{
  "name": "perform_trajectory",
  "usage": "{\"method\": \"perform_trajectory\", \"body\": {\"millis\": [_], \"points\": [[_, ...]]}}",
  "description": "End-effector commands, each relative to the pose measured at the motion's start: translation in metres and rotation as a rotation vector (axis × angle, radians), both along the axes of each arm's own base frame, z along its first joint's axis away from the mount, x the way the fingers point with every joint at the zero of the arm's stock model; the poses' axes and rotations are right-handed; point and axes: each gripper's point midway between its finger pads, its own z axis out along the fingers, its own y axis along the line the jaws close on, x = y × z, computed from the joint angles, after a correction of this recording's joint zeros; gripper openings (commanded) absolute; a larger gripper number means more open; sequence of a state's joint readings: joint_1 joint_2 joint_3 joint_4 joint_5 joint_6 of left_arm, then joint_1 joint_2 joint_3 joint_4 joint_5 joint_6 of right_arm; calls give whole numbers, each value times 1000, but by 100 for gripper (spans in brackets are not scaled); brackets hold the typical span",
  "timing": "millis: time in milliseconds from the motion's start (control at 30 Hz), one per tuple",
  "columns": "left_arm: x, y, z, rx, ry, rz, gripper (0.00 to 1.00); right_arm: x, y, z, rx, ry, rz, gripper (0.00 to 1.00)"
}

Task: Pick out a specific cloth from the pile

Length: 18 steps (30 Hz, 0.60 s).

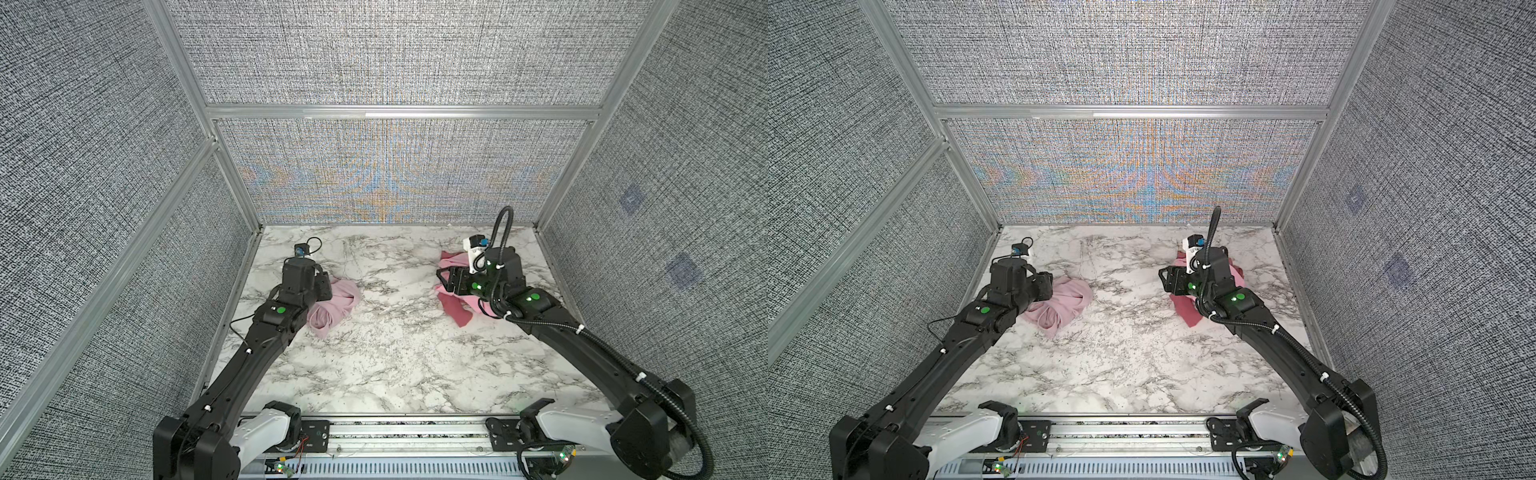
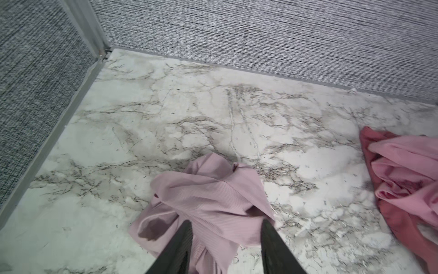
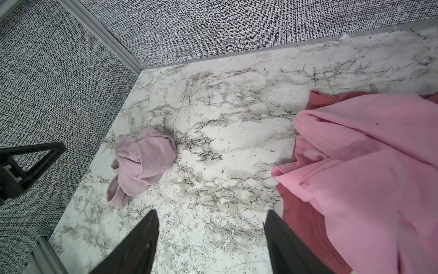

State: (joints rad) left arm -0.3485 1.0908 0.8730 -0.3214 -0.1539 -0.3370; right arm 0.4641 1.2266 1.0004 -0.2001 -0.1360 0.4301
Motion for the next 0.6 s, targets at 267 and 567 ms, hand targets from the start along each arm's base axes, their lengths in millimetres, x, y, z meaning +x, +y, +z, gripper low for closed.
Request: {"method": "perform_trajectory", "body": {"millis": [267, 567], "points": [[-26, -43, -75, -63, 151, -125, 48, 1, 4, -1, 20, 8, 9, 72], [-19, -28, -112, -40, 189, 0, 48, -1, 1, -4, 17, 13, -2, 72]]}}
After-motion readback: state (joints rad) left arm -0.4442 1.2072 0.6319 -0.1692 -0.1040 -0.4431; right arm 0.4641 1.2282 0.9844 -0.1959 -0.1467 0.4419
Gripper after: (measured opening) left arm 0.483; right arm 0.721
